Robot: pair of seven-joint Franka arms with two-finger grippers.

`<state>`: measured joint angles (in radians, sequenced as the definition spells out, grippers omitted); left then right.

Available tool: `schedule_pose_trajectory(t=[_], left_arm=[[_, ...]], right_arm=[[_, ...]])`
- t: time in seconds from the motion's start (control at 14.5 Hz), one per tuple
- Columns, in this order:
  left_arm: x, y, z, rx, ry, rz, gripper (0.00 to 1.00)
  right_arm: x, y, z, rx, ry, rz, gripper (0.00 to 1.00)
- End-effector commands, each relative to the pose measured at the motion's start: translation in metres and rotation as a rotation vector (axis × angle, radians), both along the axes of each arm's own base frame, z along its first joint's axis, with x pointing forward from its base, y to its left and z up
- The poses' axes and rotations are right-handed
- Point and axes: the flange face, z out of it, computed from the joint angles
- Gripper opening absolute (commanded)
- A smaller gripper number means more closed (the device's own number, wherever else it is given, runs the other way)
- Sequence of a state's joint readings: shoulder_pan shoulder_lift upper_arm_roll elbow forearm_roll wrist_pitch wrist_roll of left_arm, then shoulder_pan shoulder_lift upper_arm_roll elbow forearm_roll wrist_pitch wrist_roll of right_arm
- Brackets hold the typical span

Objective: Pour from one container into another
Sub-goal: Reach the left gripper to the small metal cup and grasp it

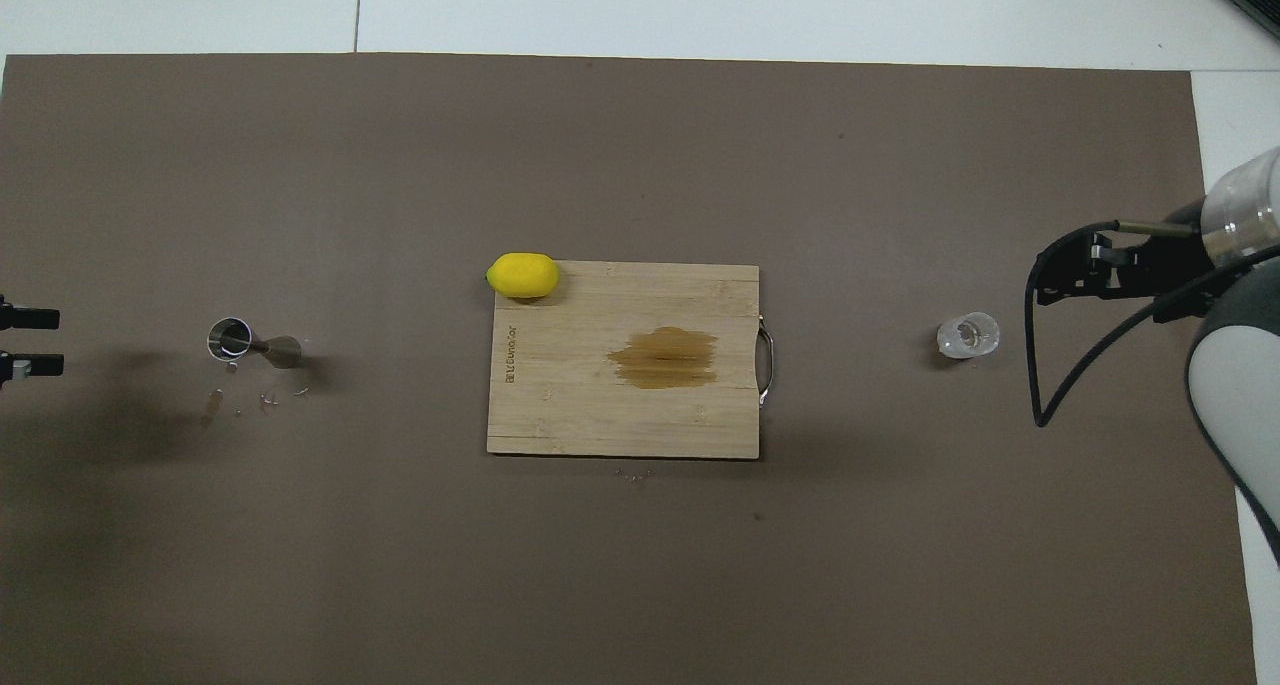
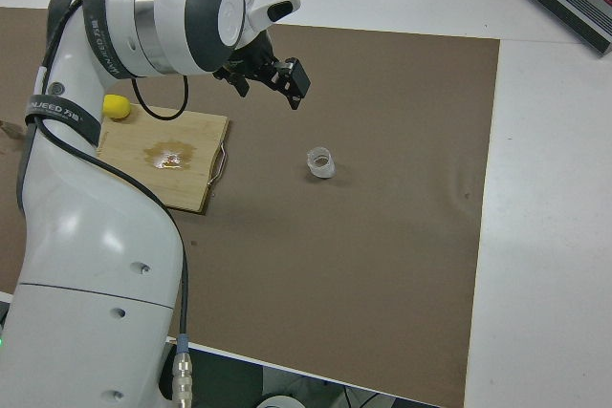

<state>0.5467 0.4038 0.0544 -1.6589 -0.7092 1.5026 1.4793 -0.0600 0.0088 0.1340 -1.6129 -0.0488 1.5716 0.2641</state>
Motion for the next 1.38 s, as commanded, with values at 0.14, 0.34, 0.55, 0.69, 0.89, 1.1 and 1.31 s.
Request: schedule_pose_trajectory(t=[0.14, 0.34, 0.55, 0.69, 0.89, 1.1, 1.31], left_arm=[[-0.012, -0.009, -0.032, -0.259, -0.194, -0.141, 1.0], [-0.024, -0.035, -0.05, -0.368, -0.337, -0.174, 1.0], [-0.019, -0.054, -0.076, -0.373, -0.616, -0.176, 1.0], [-0.021, -0.059, -0.087, -0.405, -0.645, -0.171, 1.0], [-0.028, -0.075, -0.115, -0.501, -0.702, -0.147, 1.0], [-0.028, -0.09, -0.118, -0.54, -0.74, -0.174, 1.0], [-0.031, -0.1, -0.122, -0.559, -0.746, -0.178, 1.0]], right_arm=[[-0.006, -0.003, 0.001, 0.019, 0.003, 0.011, 1.0], [-0.006, -0.003, 0.001, 0.021, 0.003, 0.011, 1.0], [-0.006, -0.003, 0.001, 0.019, 0.003, 0.011, 1.0], [-0.006, -0.003, 0.001, 0.019, 0.003, 0.011, 1.0], [-0.006, -0.003, 0.001, 0.02, 0.003, 0.011, 1.0], [-0.006, -0.003, 0.001, 0.019, 0.003, 0.011, 1.0], [-0.006, -0.002, 0.001, 0.019, 0.003, 0.013, 1.0]])
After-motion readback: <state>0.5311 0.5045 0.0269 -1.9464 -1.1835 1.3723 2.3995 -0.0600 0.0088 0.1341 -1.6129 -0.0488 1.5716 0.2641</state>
